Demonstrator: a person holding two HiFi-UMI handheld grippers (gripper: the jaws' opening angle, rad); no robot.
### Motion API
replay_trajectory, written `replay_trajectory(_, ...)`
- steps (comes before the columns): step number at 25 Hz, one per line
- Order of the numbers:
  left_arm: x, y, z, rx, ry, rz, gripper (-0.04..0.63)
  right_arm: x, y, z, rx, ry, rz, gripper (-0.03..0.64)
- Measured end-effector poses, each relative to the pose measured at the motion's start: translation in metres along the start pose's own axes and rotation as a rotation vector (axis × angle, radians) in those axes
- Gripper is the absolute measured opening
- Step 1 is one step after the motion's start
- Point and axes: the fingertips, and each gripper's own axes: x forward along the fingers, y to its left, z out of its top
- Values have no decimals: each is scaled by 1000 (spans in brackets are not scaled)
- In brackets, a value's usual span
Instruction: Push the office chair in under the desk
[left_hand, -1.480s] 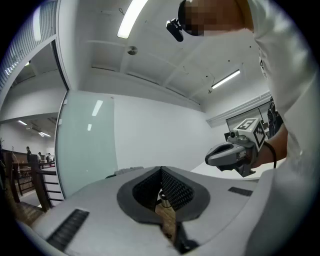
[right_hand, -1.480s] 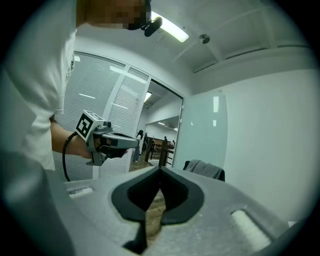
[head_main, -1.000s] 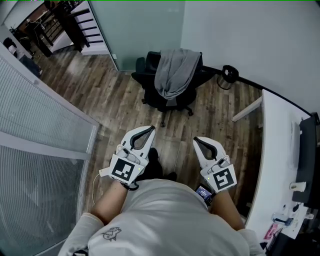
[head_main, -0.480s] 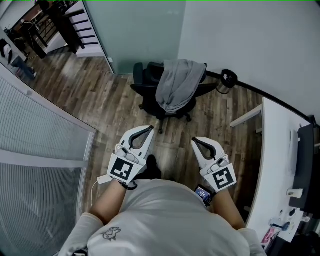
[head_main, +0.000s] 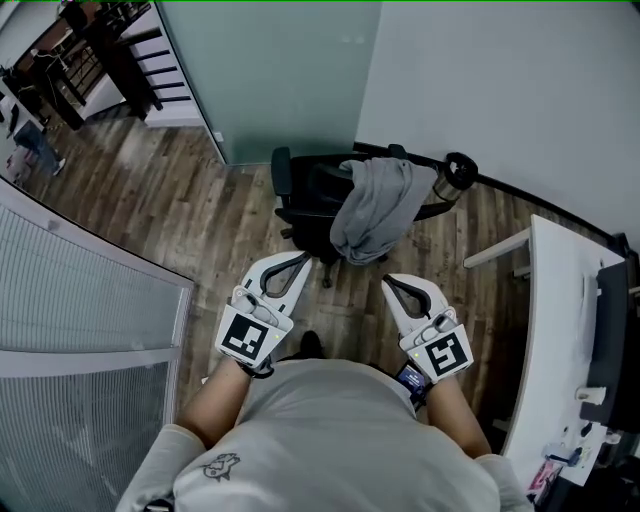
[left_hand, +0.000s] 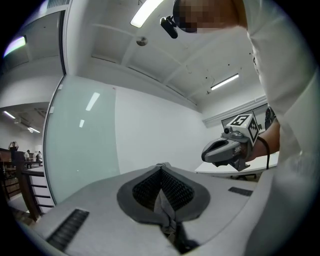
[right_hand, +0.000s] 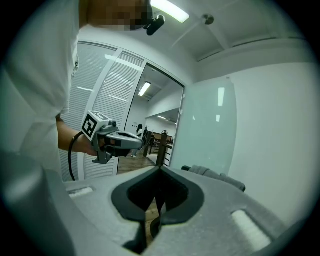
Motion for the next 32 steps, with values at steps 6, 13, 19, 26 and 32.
replay_trajectory(6, 19, 32, -20, 15, 28, -59, -2, 30, -18, -14, 23, 36, -23, 3)
replay_trajectory(13, 65, 42, -34, 34, 60, -94, 0, 44, -69, -37, 43, 63, -33, 3)
replay_trajectory(19, 100, 55, -49, 14, 95, -91, 0, 51, -121, -49, 30, 87, -19, 12)
replay_trajectory(26, 137, 74, -71, 32, 179, -95, 50, 55, -182, -76, -29, 169, 45, 56)
replay_trajectory(32, 147, 98, -120, 91, 350, -155, 164, 66, -222, -109, -89, 261, 167, 111)
